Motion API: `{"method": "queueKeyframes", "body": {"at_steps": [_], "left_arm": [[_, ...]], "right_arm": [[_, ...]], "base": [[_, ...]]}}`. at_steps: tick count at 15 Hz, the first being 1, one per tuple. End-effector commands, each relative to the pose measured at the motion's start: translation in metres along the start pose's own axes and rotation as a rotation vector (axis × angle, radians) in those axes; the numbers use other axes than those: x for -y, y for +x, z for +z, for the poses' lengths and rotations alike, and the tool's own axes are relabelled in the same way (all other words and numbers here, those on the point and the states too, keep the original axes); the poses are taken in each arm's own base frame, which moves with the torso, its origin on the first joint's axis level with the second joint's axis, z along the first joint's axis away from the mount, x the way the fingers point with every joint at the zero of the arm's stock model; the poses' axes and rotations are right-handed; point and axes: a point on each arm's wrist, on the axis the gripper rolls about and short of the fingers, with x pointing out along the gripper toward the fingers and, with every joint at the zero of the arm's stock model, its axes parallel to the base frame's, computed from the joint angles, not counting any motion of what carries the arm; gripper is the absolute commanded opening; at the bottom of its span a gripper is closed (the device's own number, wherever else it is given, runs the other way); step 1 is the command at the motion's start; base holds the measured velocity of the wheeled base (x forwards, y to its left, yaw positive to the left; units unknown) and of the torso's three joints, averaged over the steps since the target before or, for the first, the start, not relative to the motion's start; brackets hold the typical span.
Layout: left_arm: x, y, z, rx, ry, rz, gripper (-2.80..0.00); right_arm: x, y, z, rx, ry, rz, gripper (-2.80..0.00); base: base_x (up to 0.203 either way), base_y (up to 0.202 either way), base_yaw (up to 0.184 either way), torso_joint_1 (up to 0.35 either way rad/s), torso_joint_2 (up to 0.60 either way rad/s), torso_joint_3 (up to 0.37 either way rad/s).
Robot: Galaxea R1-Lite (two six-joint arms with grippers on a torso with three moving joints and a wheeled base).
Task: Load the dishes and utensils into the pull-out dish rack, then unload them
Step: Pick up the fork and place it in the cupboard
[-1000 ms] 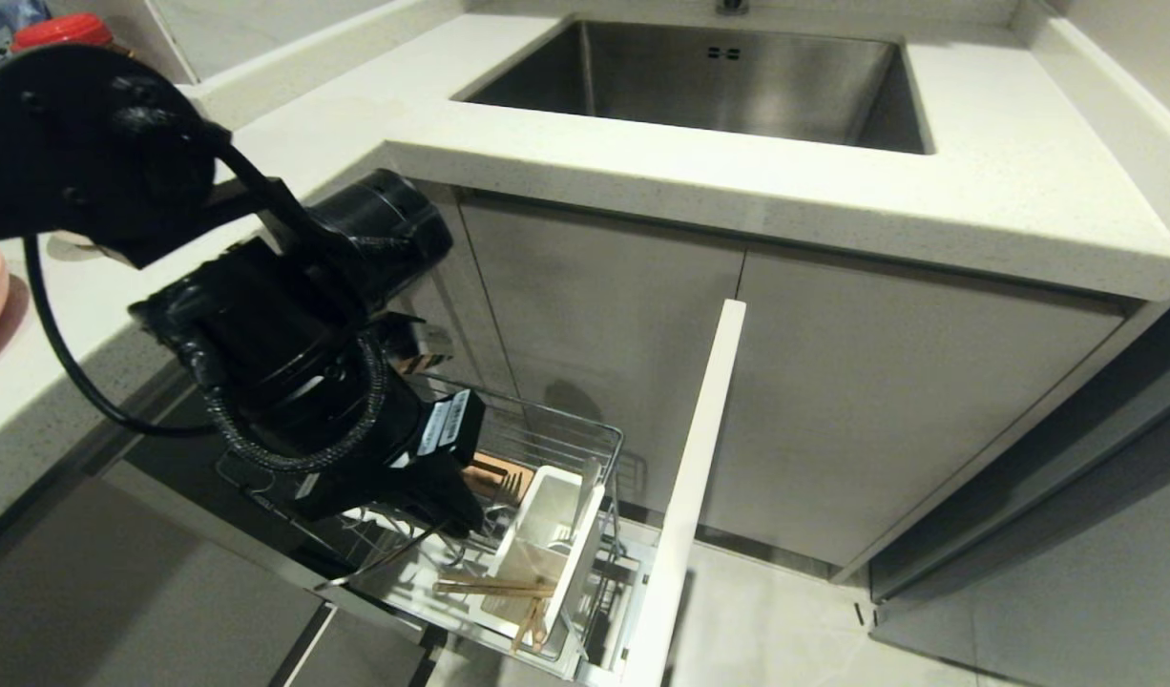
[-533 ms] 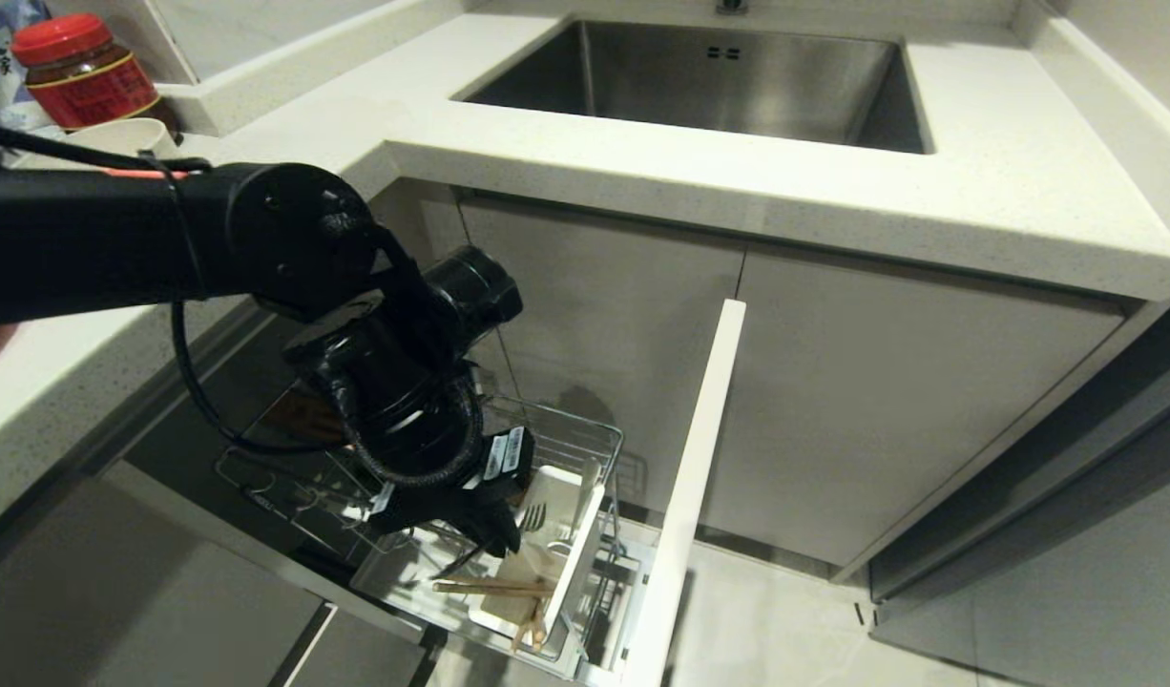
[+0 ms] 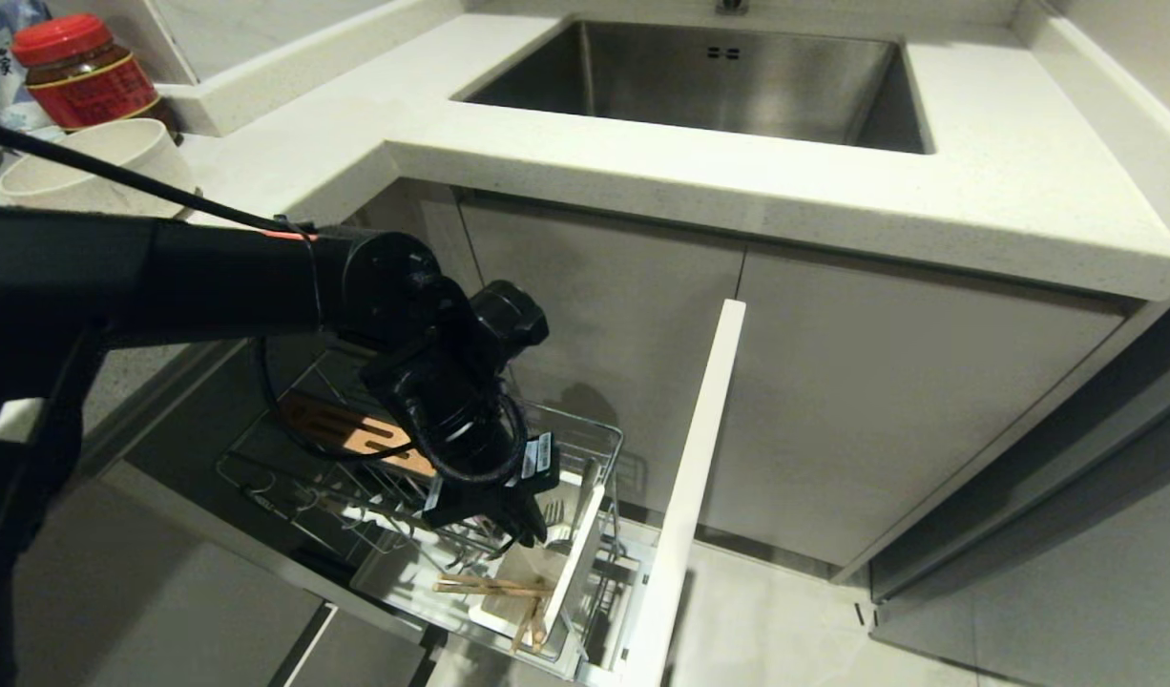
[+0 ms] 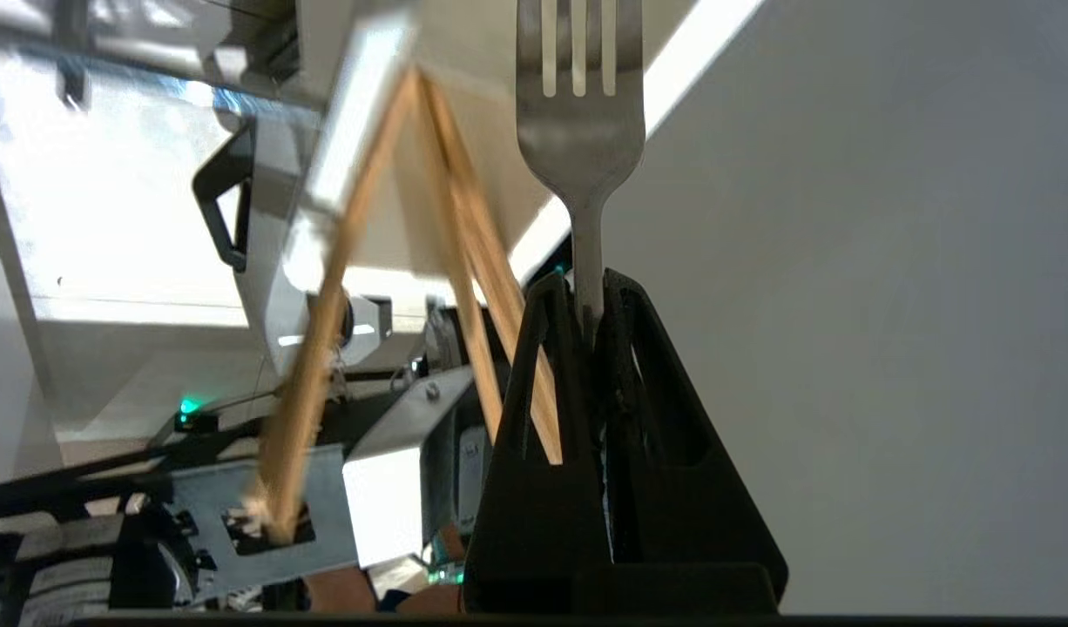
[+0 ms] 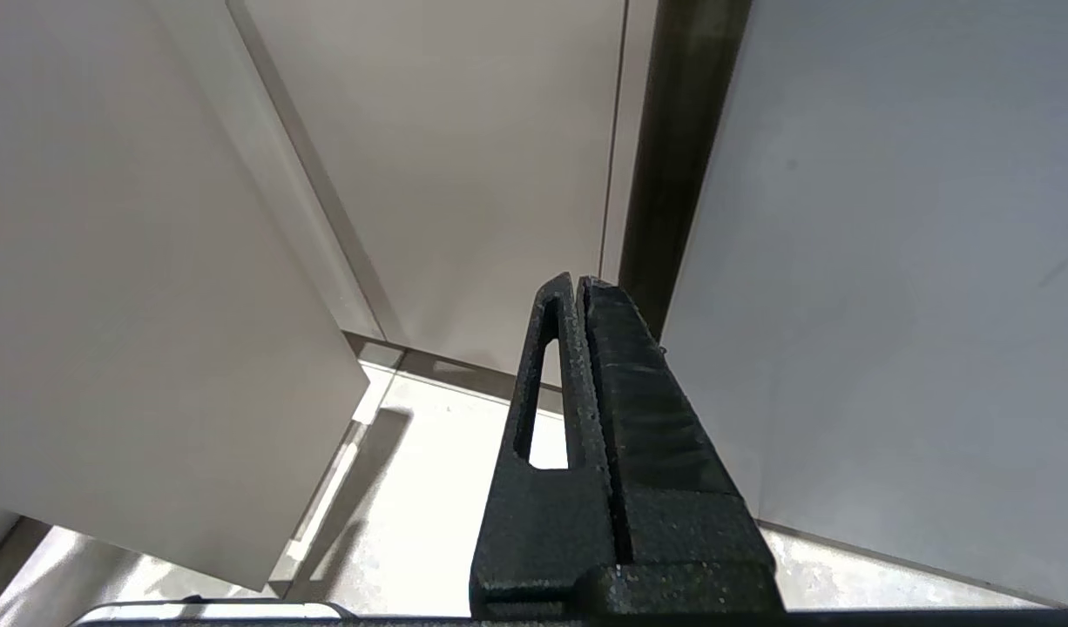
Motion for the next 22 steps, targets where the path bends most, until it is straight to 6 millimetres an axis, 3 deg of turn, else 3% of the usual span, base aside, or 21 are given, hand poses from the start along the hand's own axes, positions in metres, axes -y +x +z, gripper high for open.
{"method": "queueKeyframes", "body": {"at_steps": [1, 14, 22], "left_arm": [[-0.005, 0.012, 0.011, -0.013, -0.027, 0.009, -2.80], [-0.007, 0.030, 0.030, 0.032, -0.034, -0.019, -2.80], [-0.007, 0.032, 0.030, 0.024, -0.036, -0.013, -2.80]], "right_arm": [[0.000, 0.002, -0.007, -0.026, 0.000, 0.000, -2.80], [0.000, 0.002, -0.007, -0.026, 0.000, 0.000, -2.80], [0.000, 0.002, -0.007, -0.026, 0.000, 0.000, -2.80]], "base": [[0.000, 0.000, 0.000, 0.000, 0.00, 0.000], [0.000, 0.000, 0.000, 0.000, 0.00, 0.000], [0.000, 0.000, 0.000, 0.000, 0.00, 0.000]]}}
